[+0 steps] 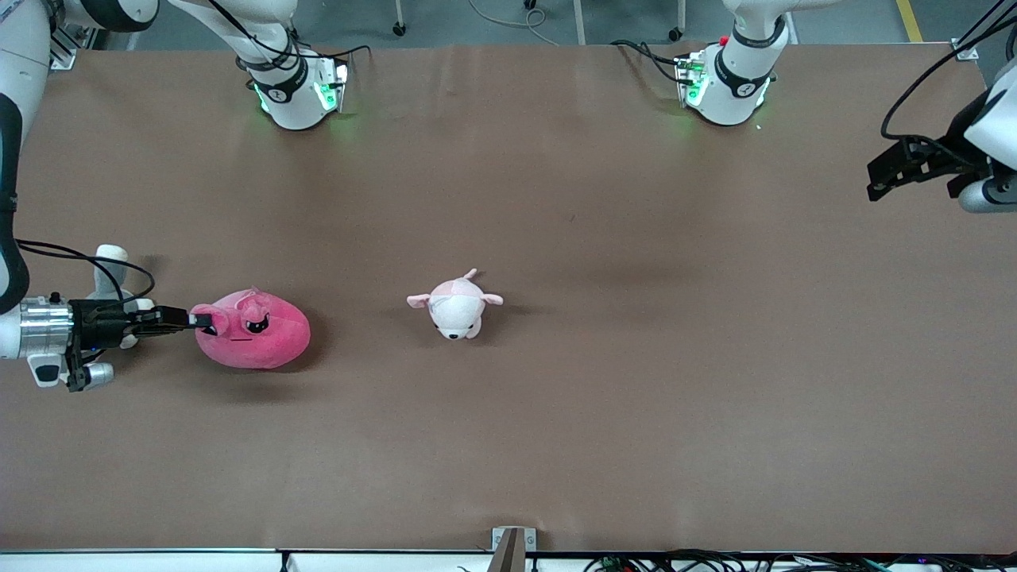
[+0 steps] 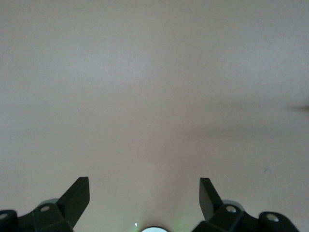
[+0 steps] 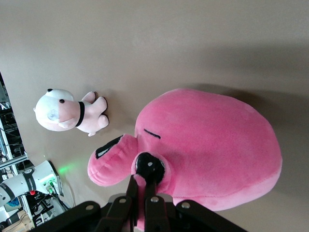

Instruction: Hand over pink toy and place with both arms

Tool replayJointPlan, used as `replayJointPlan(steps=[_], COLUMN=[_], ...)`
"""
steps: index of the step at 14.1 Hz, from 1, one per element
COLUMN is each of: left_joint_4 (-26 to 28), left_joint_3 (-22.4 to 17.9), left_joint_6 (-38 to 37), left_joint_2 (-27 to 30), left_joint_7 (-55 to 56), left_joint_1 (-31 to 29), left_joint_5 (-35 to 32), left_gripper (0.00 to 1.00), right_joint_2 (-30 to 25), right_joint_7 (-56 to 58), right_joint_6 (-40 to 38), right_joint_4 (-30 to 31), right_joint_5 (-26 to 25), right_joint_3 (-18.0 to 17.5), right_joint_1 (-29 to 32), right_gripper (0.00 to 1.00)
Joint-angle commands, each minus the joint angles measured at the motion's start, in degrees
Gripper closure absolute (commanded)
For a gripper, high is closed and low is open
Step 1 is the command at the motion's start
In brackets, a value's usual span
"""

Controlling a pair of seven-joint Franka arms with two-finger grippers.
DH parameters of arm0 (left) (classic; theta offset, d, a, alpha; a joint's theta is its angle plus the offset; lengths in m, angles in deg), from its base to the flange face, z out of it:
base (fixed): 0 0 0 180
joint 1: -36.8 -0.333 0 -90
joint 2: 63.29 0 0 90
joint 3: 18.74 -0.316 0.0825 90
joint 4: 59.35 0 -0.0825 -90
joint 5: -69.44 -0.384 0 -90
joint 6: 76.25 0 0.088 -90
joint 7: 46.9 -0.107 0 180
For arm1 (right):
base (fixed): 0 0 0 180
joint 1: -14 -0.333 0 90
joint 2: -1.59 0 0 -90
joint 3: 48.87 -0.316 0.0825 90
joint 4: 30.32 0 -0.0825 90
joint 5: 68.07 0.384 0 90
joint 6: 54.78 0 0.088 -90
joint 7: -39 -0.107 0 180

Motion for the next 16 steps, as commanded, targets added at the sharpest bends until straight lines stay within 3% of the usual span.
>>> replayJointPlan(steps=[1, 3, 16], left_joint_4=[4.07, 5.38, 5.65], left_joint_3=[-3.65, -7.7, -7.37], left_joint_6=[0.77, 0.86, 2.97], left_joint_2=[4.1, 4.9, 3.5], left_joint_7=[-0.89, -0.89, -0.89], left_joint_1=[3.71, 7.76, 8.13], left_joint_5=[0.86, 0.86, 2.71], left_gripper=[0.0, 0.0, 0.0], right_joint_2=[1.17, 1.79, 3.72], right_joint_7=[0.95, 1.73, 4.47], right_joint_6=[-1.07, -0.9, -0.81], right_joint_4=[-1.57, -1.57, -1.3], right_joint_5=[1.15, 1.15, 2.82], right_joint_3=[-0.85, -0.85, -0.76], right_joint_1=[1.44, 1.53, 1.88], right_gripper=[0.99, 0.99, 0.98])
